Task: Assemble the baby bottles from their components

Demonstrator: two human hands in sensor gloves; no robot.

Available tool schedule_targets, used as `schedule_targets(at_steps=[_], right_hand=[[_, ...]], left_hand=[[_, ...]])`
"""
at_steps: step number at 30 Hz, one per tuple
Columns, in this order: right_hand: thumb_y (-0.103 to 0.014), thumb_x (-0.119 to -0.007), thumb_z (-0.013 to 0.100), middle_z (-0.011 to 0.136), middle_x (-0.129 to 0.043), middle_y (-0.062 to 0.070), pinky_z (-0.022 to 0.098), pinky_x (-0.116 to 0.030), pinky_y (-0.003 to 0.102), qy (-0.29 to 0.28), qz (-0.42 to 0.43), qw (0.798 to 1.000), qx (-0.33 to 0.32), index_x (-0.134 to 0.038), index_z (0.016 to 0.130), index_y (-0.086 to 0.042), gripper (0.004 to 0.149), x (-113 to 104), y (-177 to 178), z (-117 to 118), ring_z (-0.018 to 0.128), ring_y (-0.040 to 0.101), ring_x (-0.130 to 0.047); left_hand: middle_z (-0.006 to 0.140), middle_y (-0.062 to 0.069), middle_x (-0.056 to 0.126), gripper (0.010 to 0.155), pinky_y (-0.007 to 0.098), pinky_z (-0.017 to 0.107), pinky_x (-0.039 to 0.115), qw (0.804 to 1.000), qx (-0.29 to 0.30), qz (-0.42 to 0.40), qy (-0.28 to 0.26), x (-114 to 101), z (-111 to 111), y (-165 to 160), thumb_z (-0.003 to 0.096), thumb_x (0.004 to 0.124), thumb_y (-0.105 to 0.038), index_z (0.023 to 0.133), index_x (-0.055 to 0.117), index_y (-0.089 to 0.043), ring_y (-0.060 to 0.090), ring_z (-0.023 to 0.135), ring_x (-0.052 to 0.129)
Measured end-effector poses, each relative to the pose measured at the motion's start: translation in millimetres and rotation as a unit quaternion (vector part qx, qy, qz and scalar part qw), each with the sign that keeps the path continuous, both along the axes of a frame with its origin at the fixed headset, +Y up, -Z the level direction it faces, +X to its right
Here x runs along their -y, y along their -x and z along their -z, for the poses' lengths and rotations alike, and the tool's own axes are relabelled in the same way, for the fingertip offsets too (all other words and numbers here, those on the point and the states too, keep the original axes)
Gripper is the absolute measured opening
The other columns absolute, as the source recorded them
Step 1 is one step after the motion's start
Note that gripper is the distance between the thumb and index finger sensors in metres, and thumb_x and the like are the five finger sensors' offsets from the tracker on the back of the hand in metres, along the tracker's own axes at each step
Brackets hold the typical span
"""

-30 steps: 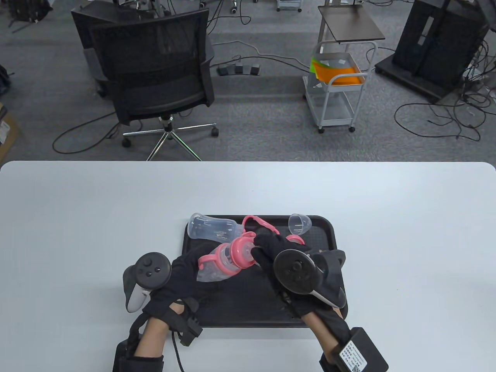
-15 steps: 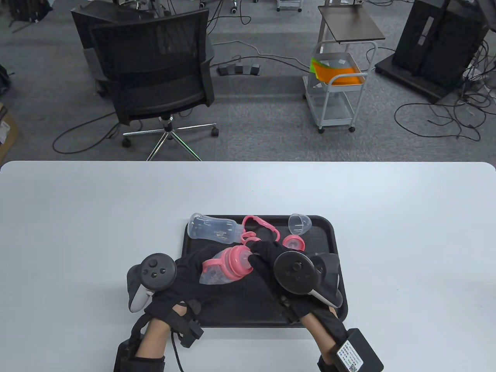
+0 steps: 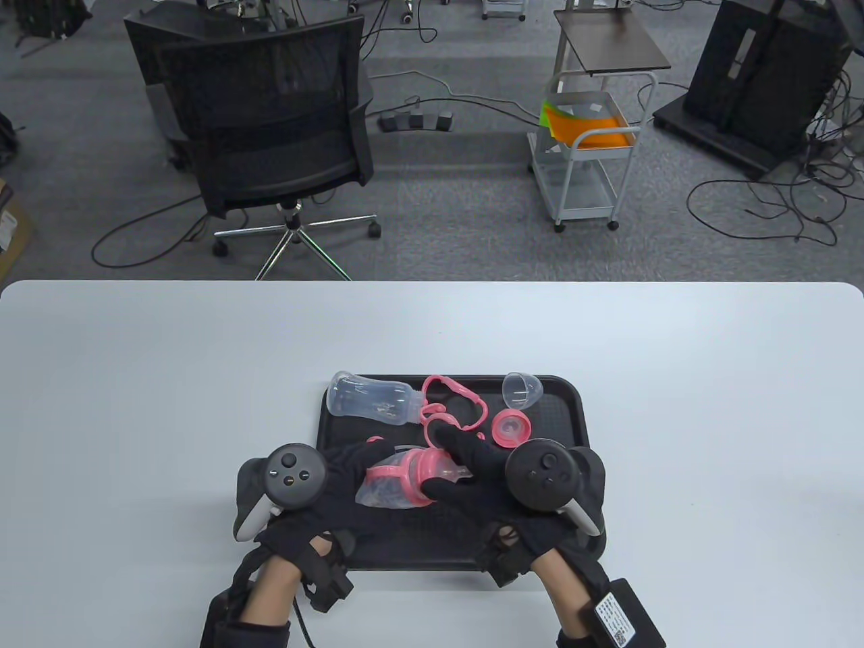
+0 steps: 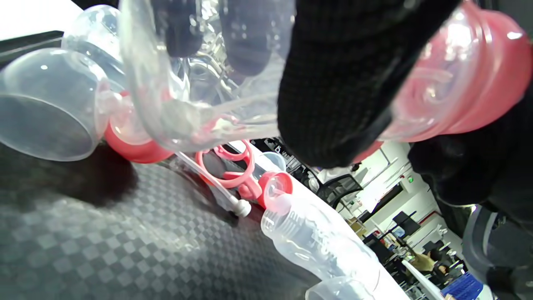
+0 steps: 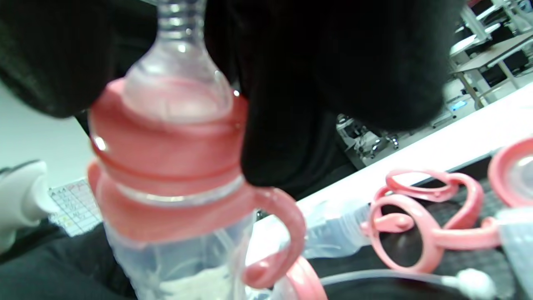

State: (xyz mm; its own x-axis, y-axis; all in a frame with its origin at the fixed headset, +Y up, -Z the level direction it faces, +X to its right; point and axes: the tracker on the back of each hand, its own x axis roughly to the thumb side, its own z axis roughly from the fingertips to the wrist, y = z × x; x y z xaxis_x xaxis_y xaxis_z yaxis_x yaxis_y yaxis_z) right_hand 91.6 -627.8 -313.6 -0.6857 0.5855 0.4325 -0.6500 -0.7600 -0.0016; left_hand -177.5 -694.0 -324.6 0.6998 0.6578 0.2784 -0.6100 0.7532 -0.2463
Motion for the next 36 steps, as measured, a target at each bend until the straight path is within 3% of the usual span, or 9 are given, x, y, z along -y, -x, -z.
schedule_targets(at_steps=[5,11,15,18,21,27,33,35,36], right_hand=[[-0.051,-0.096,0.032,0.09,-0.086,0.017,0.028,-0.096,0.033,0.002,-0.039,0.998,-0.042,-0.072,0.098,-0.018,0.077,1,2,-4,0.054,0.027,-0.107],[-0.034,-0.101,0.033,0.106,-0.066,-0.005,0.051,-0.089,0.041,-0.026,-0.097,0.992,-0.08,-0.064,0.099,-0.037,0.075,1,8,-11,0.084,0.034,-0.09],[-0.034,-0.099,0.033,0.106,-0.068,0.004,0.048,-0.092,0.041,-0.017,-0.092,0.992,-0.085,-0.063,0.101,-0.03,0.076,2,10,-12,0.079,0.038,-0.094],[-0.026,-0.1,0.034,0.107,-0.064,-0.01,0.057,-0.088,0.041,-0.028,-0.108,0.988,-0.105,-0.065,0.097,-0.04,0.073,2,10,-14,0.091,0.033,-0.084],[-0.018,-0.099,0.035,0.106,-0.064,-0.013,0.062,-0.085,0.042,-0.026,-0.099,0.987,-0.123,-0.069,0.093,-0.041,0.069,2,12,-16,0.097,0.031,-0.076],[-0.033,-0.096,0.036,0.105,-0.068,0.012,0.052,-0.091,0.043,-0.017,-0.106,0.988,-0.107,-0.064,0.101,-0.026,0.073,4,15,-17,0.082,0.043,-0.09],[-0.018,-0.098,0.036,0.106,-0.062,-0.014,0.065,-0.082,0.041,-0.044,-0.113,0.984,-0.132,-0.072,0.092,-0.04,0.065,1,19,-23,0.099,0.033,-0.069],[-0.019,-0.098,0.036,0.107,-0.061,-0.007,0.063,-0.083,0.04,-0.041,-0.113,0.985,-0.124,-0.071,0.093,-0.037,0.066,0,20,-24,0.096,0.039,-0.072],[-0.027,-0.096,0.037,0.107,-0.062,0.002,0.059,-0.087,0.041,-0.04,-0.118,0.986,-0.113,-0.066,0.098,-0.032,0.069,1,20,-24,0.09,0.043,-0.08]], left_hand=[[0.113,-0.008,0.065,0.097,0.076,0.075,0.031,1.0,0.006,0.016,-0.001,1,0,-4,0.0329,0.114,-0.045,0.11,0.056,-0.038,0.042,0.107,0.063],[0.113,-0.008,0.065,0.097,0.076,0.075,0.031,1.0,0.008,0.019,0.007,1,-1,-3,0.0326,0.115,-0.045,0.109,0.056,-0.038,0.042,0.108,0.063],[0.113,-0.008,0.065,0.097,0.076,0.076,0.03,1.0,0.015,0.018,0.013,2,0,-2,0.0324,0.115,-0.045,0.109,0.056,-0.038,0.041,0.108,0.064],[0.113,-0.008,0.066,0.097,0.076,0.075,0.032,0.999,0.033,0.025,0.018,3,1,-1,0.0323,0.115,-0.046,0.109,0.056,-0.038,0.04,0.107,0.066],[0.113,-0.008,0.066,0.097,0.076,0.075,0.031,0.998,0.043,0.027,0.026,3,1,-1,0.0324,0.115,-0.046,0.11,0.057,-0.038,0.04,0.107,0.066],[0.113,-0.007,0.066,0.097,0.076,0.075,0.031,0.998,0.042,0.034,0.028,4,1,-2,0.0322,0.115,-0.046,0.11,0.057,-0.037,0.04,0.107,0.066],[0.111,-0.006,0.069,0.097,0.077,0.075,0.032,0.997,0.058,0.018,0.036,4,2,0,0.0318,0.115,-0.048,0.11,0.058,-0.036,0.039,0.105,0.07],[0.112,-0.006,0.068,0.097,0.077,0.075,0.031,0.998,0.055,0.014,0.031,3,2,1,0.032,0.115,-0.047,0.11,0.058,-0.036,0.039,0.105,0.068],[0.112,-0.007,0.068,0.097,0.077,0.075,0.031,0.998,0.048,0.017,0.025,2,1,1,0.0316,0.116,-0.046,0.109,0.058,-0.037,0.038,0.106,0.067]])
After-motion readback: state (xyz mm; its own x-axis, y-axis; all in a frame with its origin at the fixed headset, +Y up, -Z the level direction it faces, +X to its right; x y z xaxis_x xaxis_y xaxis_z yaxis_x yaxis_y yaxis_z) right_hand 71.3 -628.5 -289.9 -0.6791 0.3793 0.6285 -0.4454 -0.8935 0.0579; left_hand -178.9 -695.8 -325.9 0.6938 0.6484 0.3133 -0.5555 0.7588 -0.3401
